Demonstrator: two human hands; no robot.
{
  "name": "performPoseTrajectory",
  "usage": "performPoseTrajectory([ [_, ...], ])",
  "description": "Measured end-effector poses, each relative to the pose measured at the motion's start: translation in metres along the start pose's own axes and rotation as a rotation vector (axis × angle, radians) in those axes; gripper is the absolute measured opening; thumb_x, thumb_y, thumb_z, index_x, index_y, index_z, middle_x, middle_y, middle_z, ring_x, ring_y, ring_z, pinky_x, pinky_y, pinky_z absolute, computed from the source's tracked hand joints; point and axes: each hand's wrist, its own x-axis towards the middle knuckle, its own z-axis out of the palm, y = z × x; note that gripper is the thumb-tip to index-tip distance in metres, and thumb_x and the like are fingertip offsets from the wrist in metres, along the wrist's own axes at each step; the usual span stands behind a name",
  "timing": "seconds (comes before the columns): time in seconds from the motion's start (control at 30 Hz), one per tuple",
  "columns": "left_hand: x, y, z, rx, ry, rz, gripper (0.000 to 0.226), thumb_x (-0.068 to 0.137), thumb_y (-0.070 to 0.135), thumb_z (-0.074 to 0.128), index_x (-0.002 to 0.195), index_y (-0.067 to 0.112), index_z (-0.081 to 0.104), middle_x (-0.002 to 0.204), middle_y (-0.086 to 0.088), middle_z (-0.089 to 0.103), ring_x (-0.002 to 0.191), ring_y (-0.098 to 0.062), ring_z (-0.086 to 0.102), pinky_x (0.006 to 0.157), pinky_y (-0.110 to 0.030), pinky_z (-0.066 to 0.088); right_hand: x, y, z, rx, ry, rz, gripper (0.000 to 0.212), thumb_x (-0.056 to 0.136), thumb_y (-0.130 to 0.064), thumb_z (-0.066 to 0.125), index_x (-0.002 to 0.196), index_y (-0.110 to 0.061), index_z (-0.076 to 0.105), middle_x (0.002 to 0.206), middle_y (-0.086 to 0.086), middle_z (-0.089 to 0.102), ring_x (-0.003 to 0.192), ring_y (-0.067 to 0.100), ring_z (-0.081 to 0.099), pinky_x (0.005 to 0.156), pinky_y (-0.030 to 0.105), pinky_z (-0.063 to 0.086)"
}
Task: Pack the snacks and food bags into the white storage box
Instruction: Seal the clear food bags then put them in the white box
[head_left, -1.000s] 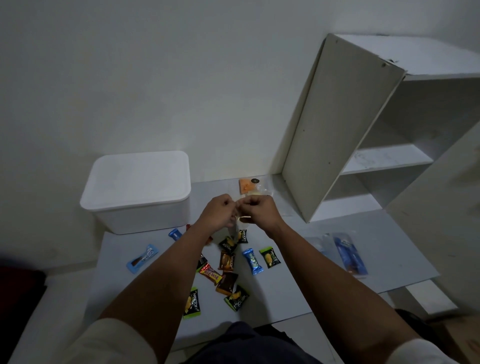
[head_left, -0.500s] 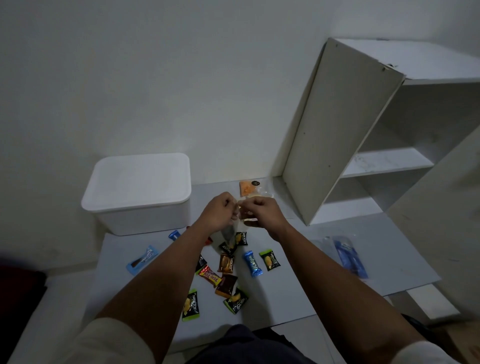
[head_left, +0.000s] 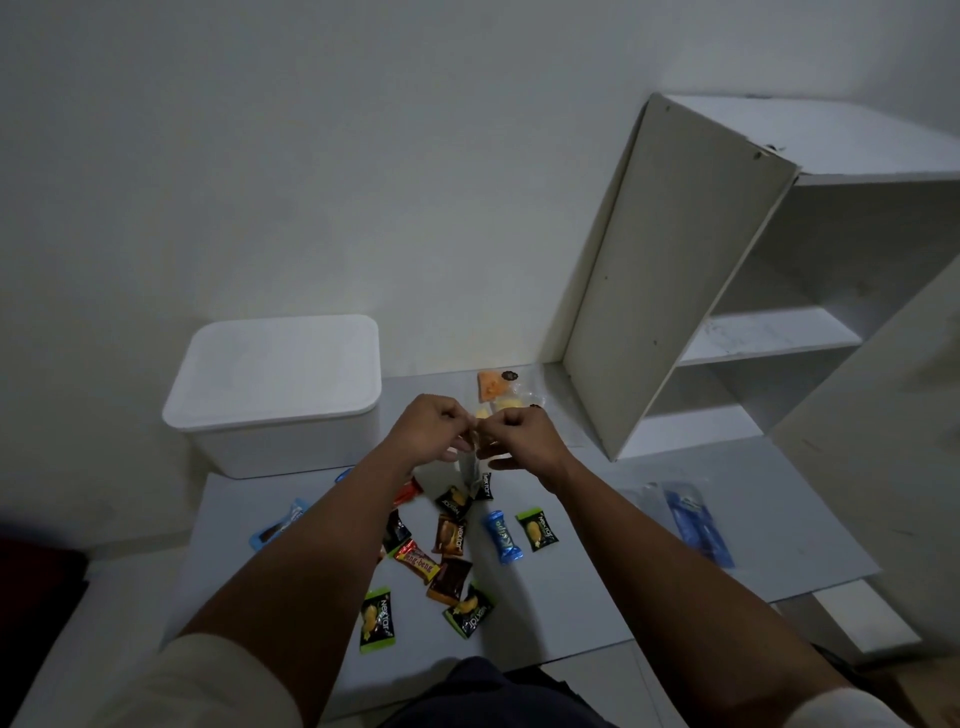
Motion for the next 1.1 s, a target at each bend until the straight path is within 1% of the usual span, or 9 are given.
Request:
performPoseTrajectory([
  [0.13, -0.006, 0.001, -0.002, -0.02, -0.019, 0.003, 0.016, 0.098, 0.011, 0.062, 0.095, 0.004, 0.075, 0.088, -0.012, 0.078, 0.083, -0.021, 0.077, 0.066, -0.028, 0.061, 0.0, 0.003, -0.001, 0.02, -0.009, 0.004, 0.021, 0.093, -0.013, 0.067, 0.101, 0.007, 0.07, 0.092, 0.019, 0.077, 0.081, 0.023, 0.075, 0.076, 0.038, 0.061],
  [0.33, -0.01, -0.005, 0.002, 0.045, -0.086, 0.104, 0.014, 0.097, 0.013, 0.064, 0.088, 0.01, 0.074, 0.084, -0.006, 0.079, 0.073, -0.011, 0.073, 0.067, -0.026, 0.056, 0.007, -0.001, -0.001, -0.004, 0.029, -0.037, 0.013, 0.095, -0.006, 0.063, 0.097, 0.001, 0.073, 0.085, 0.011, 0.072, 0.08, 0.022, 0.07, 0.075, 0.039, 0.061],
  [0.53, -0.002, -0.002, 0.005, -0.012, 0.092, 0.016, 0.025, 0.095, 0.018, 0.058, 0.079, 0.004, 0.07, 0.081, -0.016, 0.076, 0.072, -0.023, 0.073, 0.073, -0.039, 0.063, 0.011, -0.006, 0.006, -0.137, 0.002, -0.15, 0.016, 0.098, -0.004, 0.059, 0.1, 0.004, 0.073, 0.089, 0.022, 0.072, 0.078, 0.019, 0.068, 0.068, 0.033, 0.06],
  [0.67, 0.01, 0.003, 0.0, -0.068, 0.174, -0.052, 0.029, 0.093, 0.02, 0.052, 0.083, -0.003, 0.067, 0.084, -0.02, 0.075, 0.07, -0.026, 0.07, 0.072, -0.044, 0.065, 0.014, -0.006, 0.007, -0.171, -0.014, -0.184, 0.014, 0.099, -0.003, 0.06, 0.095, 0.001, 0.073, 0.085, 0.011, 0.07, 0.073, 0.013, 0.065, 0.061, 0.023, 0.057],
  [0.8, 0.023, 0.006, 0.003, -0.142, 0.19, -0.091, 0.028, 0.094, 0.019, 0.051, 0.084, -0.001, 0.069, 0.084, -0.02, 0.074, 0.074, -0.028, 0.071, 0.073, -0.046, 0.065, 0.023, -0.004, 0.007, -0.18, 0.059, -0.209, 0.016, 0.096, -0.016, 0.068, 0.098, -0.002, 0.076, 0.086, 0.007, 0.073, 0.073, 0.011, 0.066, 0.063, 0.026, 0.056],
  [0.9, 0.033, 0.01, 0.0, -0.336, 0.216, -0.17, 0.028, 0.094, 0.016, 0.049, 0.089, -0.003, 0.069, 0.088, -0.019, 0.076, 0.077, -0.027, 0.072, 0.055, -0.033, 0.062, 0.032, 0.004, 0.007, -0.185, 0.004, -0.236, 0.033, 0.086, -0.038, 0.079, 0.111, -0.016, 0.075, 0.102, -0.004, 0.075, 0.087, 0.003, 0.068, 0.072, 0.018, 0.053],
  [0.97, 0.043, 0.012, -0.001, -0.477, 0.175, -0.192, 0.025, 0.094, 0.014, 0.048, 0.091, -0.003, 0.067, 0.092, -0.022, 0.076, 0.082, -0.027, 0.074, 0.067, -0.037, 0.064, 0.042, 0.015, 0.006, -0.229, -0.01, -0.251, 0.035, 0.085, -0.039, 0.08, 0.114, -0.02, 0.074, 0.105, -0.004, 0.075, 0.094, 0.008, 0.07, 0.078, 0.021, 0.055],
  [1.03, 0.051, 0.014, -0.002, -0.523, 0.139, -0.205, 0.023, 0.093, 0.012, 0.05, 0.092, -0.003, 0.067, 0.093, -0.023, 0.076, 0.091, -0.031, 0.075, 0.084, -0.046, 0.063, 0.054, 0.025, 0.005, -0.236, 0.038, -0.251, 0.014, 0.094, -0.029, 0.071, 0.104, -0.02, 0.077, 0.097, 0.0, 0.077, 0.09, 0.017, 0.071, 0.078, 0.033, 0.058],
  [1.1, 0.064, 0.01, -0.001, -0.503, 0.128, -0.201, 0.021, 0.094, 0.014, 0.052, 0.092, -0.001, 0.068, 0.093, -0.02, 0.077, 0.088, -0.029, 0.075, 0.089, -0.048, 0.061, 0.068, 0.03, 0.002, -0.216, 0.115, -0.205, 0.015, 0.1, -0.021, 0.064, 0.096, -0.025, 0.077, 0.092, 0.002, 0.077, 0.088, 0.019, 0.071, 0.08, 0.038, 0.057],
])
